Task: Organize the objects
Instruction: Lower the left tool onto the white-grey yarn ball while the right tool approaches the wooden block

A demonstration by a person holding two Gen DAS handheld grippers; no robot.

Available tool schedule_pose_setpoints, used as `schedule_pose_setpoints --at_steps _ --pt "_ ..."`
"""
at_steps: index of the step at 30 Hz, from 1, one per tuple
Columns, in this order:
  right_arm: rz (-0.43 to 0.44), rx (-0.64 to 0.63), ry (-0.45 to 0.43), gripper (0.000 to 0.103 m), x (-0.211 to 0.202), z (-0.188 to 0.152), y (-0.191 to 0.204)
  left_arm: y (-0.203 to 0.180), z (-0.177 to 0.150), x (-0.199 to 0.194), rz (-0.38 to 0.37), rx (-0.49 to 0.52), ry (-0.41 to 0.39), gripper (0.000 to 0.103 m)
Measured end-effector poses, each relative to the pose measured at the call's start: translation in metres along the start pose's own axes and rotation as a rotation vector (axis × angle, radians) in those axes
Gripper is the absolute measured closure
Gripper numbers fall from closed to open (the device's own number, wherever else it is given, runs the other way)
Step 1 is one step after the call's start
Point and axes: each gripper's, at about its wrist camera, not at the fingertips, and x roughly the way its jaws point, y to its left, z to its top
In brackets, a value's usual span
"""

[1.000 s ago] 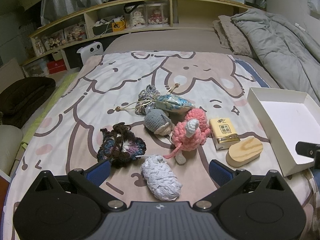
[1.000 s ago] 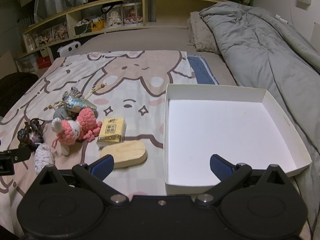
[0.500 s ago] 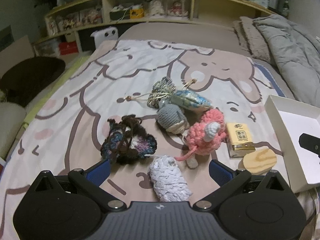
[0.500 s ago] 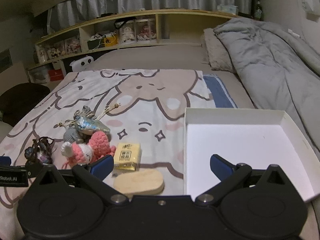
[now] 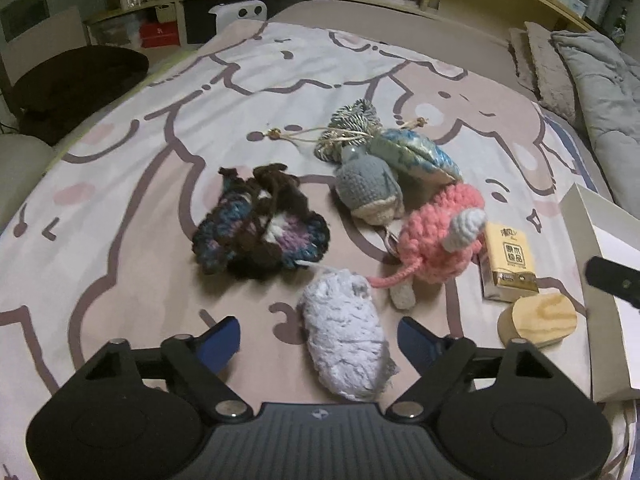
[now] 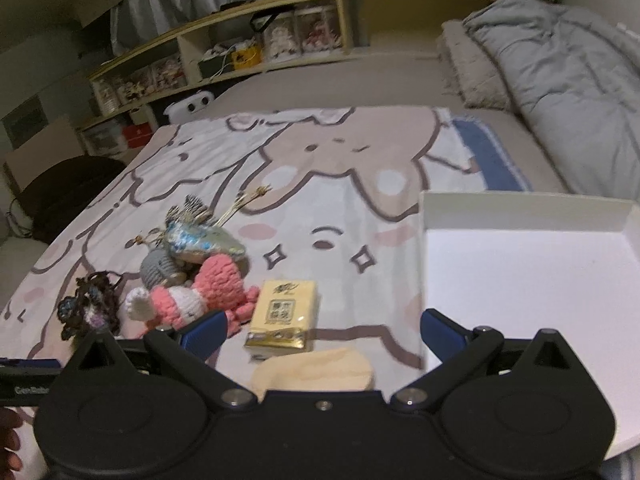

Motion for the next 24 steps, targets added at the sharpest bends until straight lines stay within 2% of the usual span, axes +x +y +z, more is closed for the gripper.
schedule_pose_setpoints --at_steps 5,10,15,21,23,24 --pt "0.053 0.025 0.073 0.000 0.016 -0.004 0.003 -0.001 -0.003 0.011 -0.028 -0.016 0.043 0.036" --pt "0.033 0.010 0.123 0.000 0.033 -0.011 0.006 -0.001 -0.005 0.017 -0.059 -0.038 0.061 0.042" --pt "0.052 0.011 0.195 0.000 0.050 -0.018 0.005 -0.003 -0.007 0.019 -0.065 -0.039 0.078 0.043" --pt "0.005 -0.069 0.215 0.000 0.062 -0.015 0.014 -0.002 -0.005 0.022 -0.087 -0.049 0.084 0.048" --pt "-0.033 -0.101 0.247 0.000 0.063 -0.015 0.018 -0.002 -0.004 0.023 -0.109 -0.053 0.082 0.057" --pt "-0.042 -0.105 0.269 0.000 0.063 -0.016 0.018 -0.003 -0.004 0.023 -0.117 -0.052 0.085 0.058"
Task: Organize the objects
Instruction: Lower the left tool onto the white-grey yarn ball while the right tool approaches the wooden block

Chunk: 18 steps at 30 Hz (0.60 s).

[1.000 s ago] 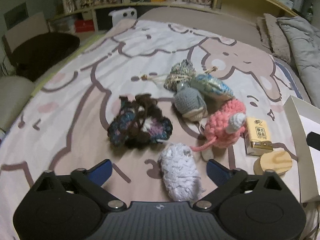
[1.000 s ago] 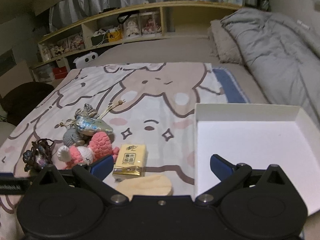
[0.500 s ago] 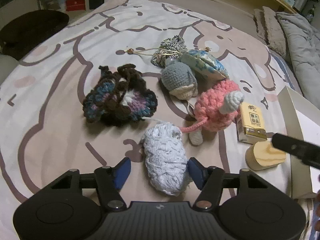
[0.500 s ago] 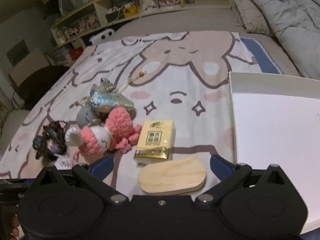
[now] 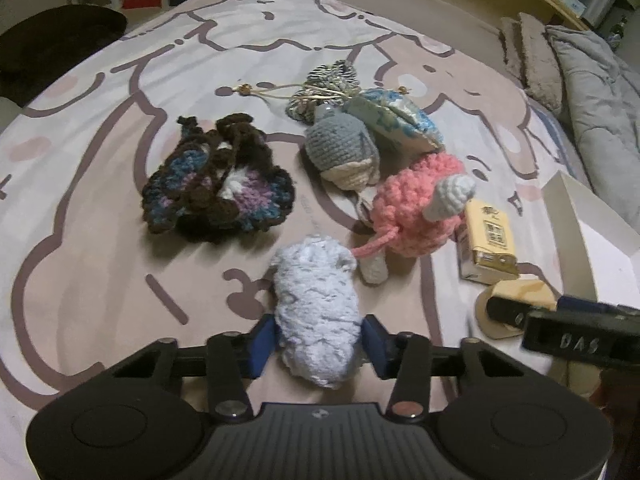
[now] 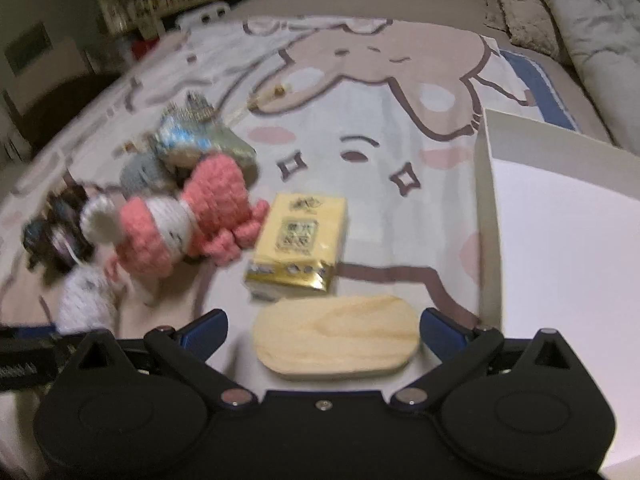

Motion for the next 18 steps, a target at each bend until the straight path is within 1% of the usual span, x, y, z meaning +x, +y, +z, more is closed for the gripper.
schedule_pose_setpoints --at_steps 2,5,10,15,16,18 --pt "-0.018 0.010 0.020 0.000 0.000 -0.001 -0.001 -0.002 0.000 0.000 0.001 0.007 0.001 0.059" --pt "-0.026 -0.013 0.015 0.000 0.004 -0.002 0.000 -0.002 0.000 0.000 -0.001 0.007 0.000 0.060" --pt "-0.012 -0.049 0.022 0.000 0.007 -0.005 0.008 -0.002 0.001 0.000 0.002 0.014 -0.001 0.060" --pt "0.113 0.028 0.027 0.005 -0.001 -0.002 0.006 -0.003 0.000 -0.001 0.003 0.021 -0.002 0.060" --pt "0.122 0.051 0.028 0.005 -0.001 -0.002 0.006 -0.003 0.000 -0.001 0.003 0.019 0.000 0.060" --pt "0.113 0.099 0.034 0.006 0.002 -0.001 0.004 -0.002 0.000 0.000 0.004 0.010 0.003 0.059"
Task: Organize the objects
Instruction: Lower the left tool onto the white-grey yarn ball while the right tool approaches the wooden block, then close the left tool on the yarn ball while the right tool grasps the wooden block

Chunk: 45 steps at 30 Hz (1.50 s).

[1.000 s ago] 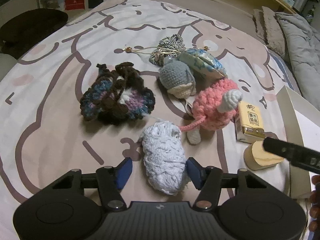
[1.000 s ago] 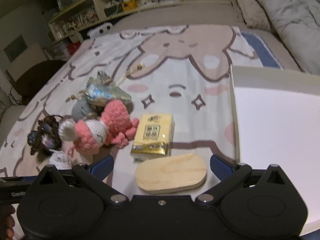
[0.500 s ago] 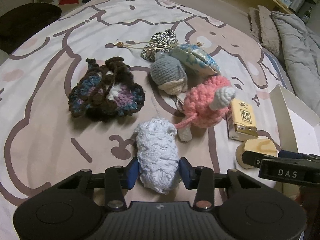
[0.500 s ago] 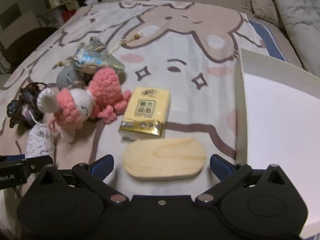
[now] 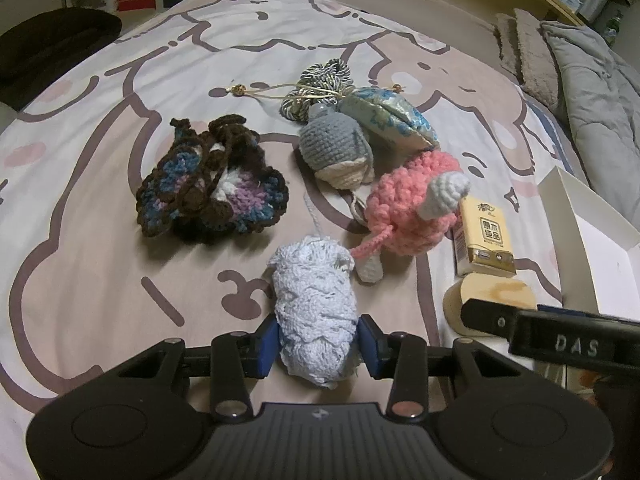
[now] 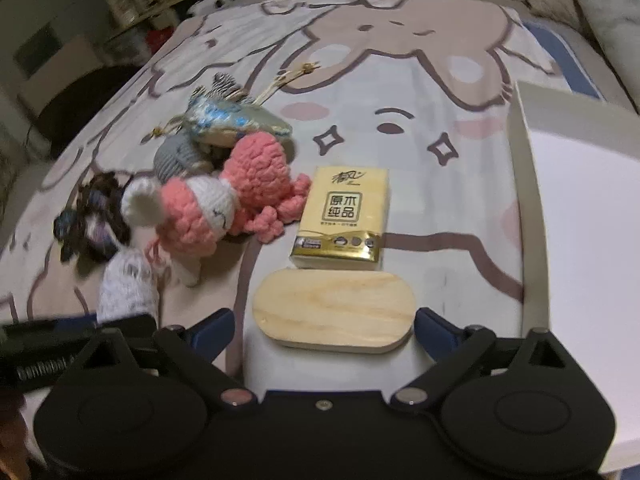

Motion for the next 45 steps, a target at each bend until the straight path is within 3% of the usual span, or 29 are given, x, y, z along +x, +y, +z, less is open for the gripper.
schedule_pose_setpoints --at_steps 3,9,18,20,27,45 --pt "-0.013 0.083 0.020 0.009 0.010 0.000 -0.003 0.001 0.001 0.004 -0.003 -0.015 0.010 0.058" --pt "-0.025 0.193 0.000 0.003 0.014 0.000 -0.002 -0.004 0.001 0.009 0.011 -0.020 0.003 0.058" --pt "-0.100 0.144 0.005 0.004 0.018 -0.003 0.010 0.002 0.007 0.010 -0.015 -0.087 0.012 0.053" --pt "-0.102 0.160 0.007 0.008 0.017 -0.002 0.007 0.001 0.008 0.010 -0.011 -0.083 0.014 0.060" --pt "-0.089 0.120 -0.013 0.010 0.009 -0.005 0.011 -0.001 0.007 0.002 -0.009 -0.045 -0.005 0.064" --pt "-0.068 0.073 -0.201 0.010 -0.080 -0.008 0.012 -0.014 0.008 -0.055 -0.076 0.003 -0.139 0.064"
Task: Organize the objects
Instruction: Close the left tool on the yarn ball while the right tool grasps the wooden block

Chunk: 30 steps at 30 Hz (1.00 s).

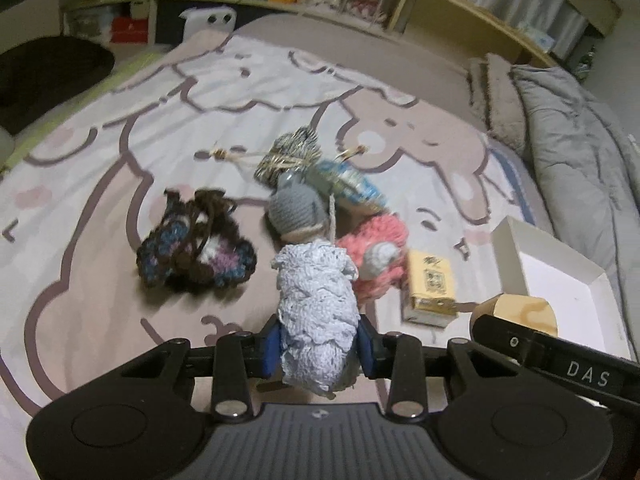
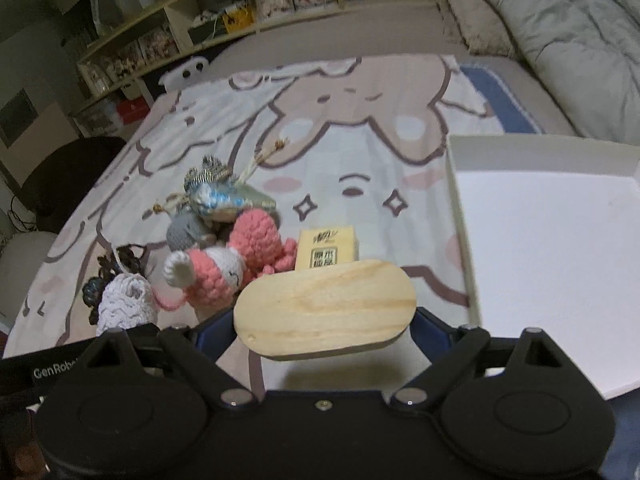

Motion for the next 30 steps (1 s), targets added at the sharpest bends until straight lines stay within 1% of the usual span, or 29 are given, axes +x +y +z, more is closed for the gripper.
schedule_pose_setpoints --at_steps 8,14,20,26,30 --pt "0.011 -0.008 -0.054 0.010 -0.032 0.011 -0.010 -0.020 0.013 -0.016 -0.031 0.066 -0.027 0.064" --pt "-0.023 0.007 -0.076 0.010 -0.042 0.022 -0.037 -0.050 0.029 -0.016 -0.052 0.123 -0.058 0.064" --pt "-0.067 0.027 -0.097 0.010 -0.046 0.037 -0.076 -0.092 0.039 -0.004 -0.114 0.185 -0.058 0.064" --pt "-0.112 0.053 -0.116 0.010 -0.046 0.052 -0.114 -0.134 0.043 0.018 -0.148 0.257 -0.043 0.064" --pt "-0.134 0.071 -0.121 0.010 -0.041 0.063 -0.139 -0.159 0.046 0.033 -0.173 0.286 -0.037 0.064"
